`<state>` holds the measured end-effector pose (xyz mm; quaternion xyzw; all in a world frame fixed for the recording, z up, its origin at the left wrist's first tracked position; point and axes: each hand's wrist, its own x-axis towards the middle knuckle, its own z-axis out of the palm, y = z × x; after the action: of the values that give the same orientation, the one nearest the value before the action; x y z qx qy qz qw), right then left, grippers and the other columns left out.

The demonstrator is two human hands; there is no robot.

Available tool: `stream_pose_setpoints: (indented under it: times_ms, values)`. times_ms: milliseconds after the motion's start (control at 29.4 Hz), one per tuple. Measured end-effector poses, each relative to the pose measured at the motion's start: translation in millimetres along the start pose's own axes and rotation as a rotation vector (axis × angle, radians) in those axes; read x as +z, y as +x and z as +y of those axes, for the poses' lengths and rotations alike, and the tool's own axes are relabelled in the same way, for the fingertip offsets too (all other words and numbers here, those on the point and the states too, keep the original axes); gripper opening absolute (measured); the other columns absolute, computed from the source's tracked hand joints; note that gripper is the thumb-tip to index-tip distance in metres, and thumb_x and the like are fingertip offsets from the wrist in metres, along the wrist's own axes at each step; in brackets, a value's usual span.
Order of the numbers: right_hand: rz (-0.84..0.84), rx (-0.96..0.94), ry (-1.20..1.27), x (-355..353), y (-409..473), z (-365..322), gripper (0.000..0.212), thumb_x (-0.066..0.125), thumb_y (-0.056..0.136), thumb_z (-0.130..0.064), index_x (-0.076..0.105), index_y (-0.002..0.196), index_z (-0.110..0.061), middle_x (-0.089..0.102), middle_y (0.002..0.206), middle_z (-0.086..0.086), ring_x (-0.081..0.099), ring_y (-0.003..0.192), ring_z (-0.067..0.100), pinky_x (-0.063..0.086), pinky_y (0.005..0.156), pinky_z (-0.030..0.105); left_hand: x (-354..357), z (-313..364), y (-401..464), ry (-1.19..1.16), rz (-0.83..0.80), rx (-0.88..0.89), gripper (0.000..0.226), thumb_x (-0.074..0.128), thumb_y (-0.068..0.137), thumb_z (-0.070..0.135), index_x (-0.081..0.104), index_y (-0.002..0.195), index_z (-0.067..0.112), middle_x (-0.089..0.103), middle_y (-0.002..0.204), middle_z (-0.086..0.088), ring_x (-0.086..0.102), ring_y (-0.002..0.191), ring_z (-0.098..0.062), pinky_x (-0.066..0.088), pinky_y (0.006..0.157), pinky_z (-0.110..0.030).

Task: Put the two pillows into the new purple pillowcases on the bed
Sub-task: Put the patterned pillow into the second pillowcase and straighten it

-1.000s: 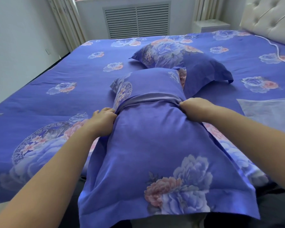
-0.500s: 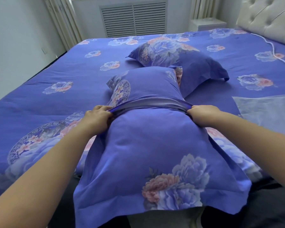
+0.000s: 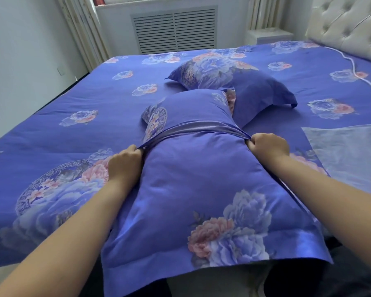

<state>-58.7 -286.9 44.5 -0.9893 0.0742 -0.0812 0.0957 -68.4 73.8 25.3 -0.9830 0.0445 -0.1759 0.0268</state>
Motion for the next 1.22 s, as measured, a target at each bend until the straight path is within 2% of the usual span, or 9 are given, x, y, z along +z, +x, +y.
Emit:
stream_pose_setpoints:
  times_ms: [238,408,510,612,782,884,986,1122,1224]
  values:
    - [-0.136,-0.068,0.426,-37,5,-28,0.026,0.056,0.089,-0.03,0.067,0.112,-0.023,0.067,0.114,-0.001,0.06,0.105,0.021,0.046,0.088,0.032,-27,21,20,-0.466,0.103,0.062,0.02,0.056,0.093,0.021,0.069,0.106,0.013,0.064,0.108,-0.01,0.057,0.102,-0.033,0.045,0.085,-0.039]
    - [-0.139,-0.158,0.251,-35,-9,-38,0.038,0.047,0.093,-0.046,0.053,0.123,-0.024,0.065,0.117,-0.002,0.057,0.111,0.024,0.036,0.101,0.039,-36,30,36,-0.287,0.026,0.087,0.017,0.062,0.087,0.031,0.071,0.096,0.02,0.062,0.109,-0.004,0.051,0.105,-0.03,0.042,0.087,-0.04]
    - [0.074,-0.207,-0.032,-26,-20,-41,0.042,0.038,0.095,-0.05,0.054,0.117,-0.018,0.07,0.098,0.007,0.063,0.097,0.029,0.02,0.111,0.046,-33,37,40,-0.179,0.104,0.047,0.02,0.06,0.088,0.03,0.067,0.094,0.013,0.061,0.102,-0.009,0.054,0.098,-0.034,0.041,0.078,-0.042]
    - [0.407,-0.348,-0.102,-22,-34,-55,0.05,0.036,0.09,-0.058,0.064,0.093,-0.017,0.07,0.073,0.008,0.067,0.074,0.027,0.028,0.108,0.044,-33,47,41,-0.166,0.085,0.007,0.018,0.053,0.091,0.024,0.064,0.097,0.011,0.06,0.103,-0.011,0.054,0.097,-0.035,0.04,0.078,-0.042]
    - [-0.268,-0.277,0.057,-22,-39,-67,0.072,0.026,0.083,-0.076,0.028,0.142,-0.036,0.035,0.146,0.005,0.04,0.131,0.026,0.032,0.106,0.043,-42,59,42,-0.597,0.09,-0.046,0.042,0.056,0.087,0.019,0.042,0.127,0.016,0.059,0.109,-0.004,0.054,0.098,-0.026,0.041,0.078,-0.039]
    - [-0.362,-0.3,0.073,-20,-39,-73,0.079,0.025,0.077,-0.083,-0.001,0.144,-0.052,0.01,0.157,0.007,0.016,0.144,0.027,0.017,0.115,0.05,-49,71,55,-0.604,-0.042,-0.14,0.047,0.057,0.087,0.024,0.041,0.132,0.02,0.06,0.112,-0.006,0.055,0.103,-0.026,0.042,0.084,-0.038]
    - [-0.332,-0.325,0.043,-19,-42,-76,0.085,0.027,0.074,-0.086,-0.008,0.143,-0.052,0.002,0.158,0.011,0.005,0.146,0.028,0.011,0.117,0.049,-54,84,61,-0.588,0.039,-0.102,0.021,0.055,0.082,0.015,0.065,0.101,0.016,0.063,0.108,-0.01,0.056,0.104,-0.029,0.04,0.082,-0.031]
    - [-0.343,-0.106,0.207,-18,-37,-66,0.107,0.036,0.066,-0.089,0.016,0.149,-0.025,0.025,0.154,0.011,0.03,0.138,0.028,0.033,0.106,0.038,-64,103,37,-0.711,0.284,0.05,0.024,0.053,0.071,-0.001,0.064,0.083,0.016,0.054,0.075,0.005,0.054,0.078,-0.023,0.03,0.064,-0.024]
    - [-0.102,-0.029,0.219,-15,-40,-68,0.069,0.043,0.083,-0.07,0.054,0.117,-0.011,0.06,0.12,0.013,0.057,0.108,0.032,0.04,0.077,0.035,-67,108,15,-0.633,0.345,0.116,0.024,0.056,0.076,0.002,0.066,0.092,0.016,0.057,0.079,0.004,0.055,0.077,-0.021,0.039,0.061,-0.029]
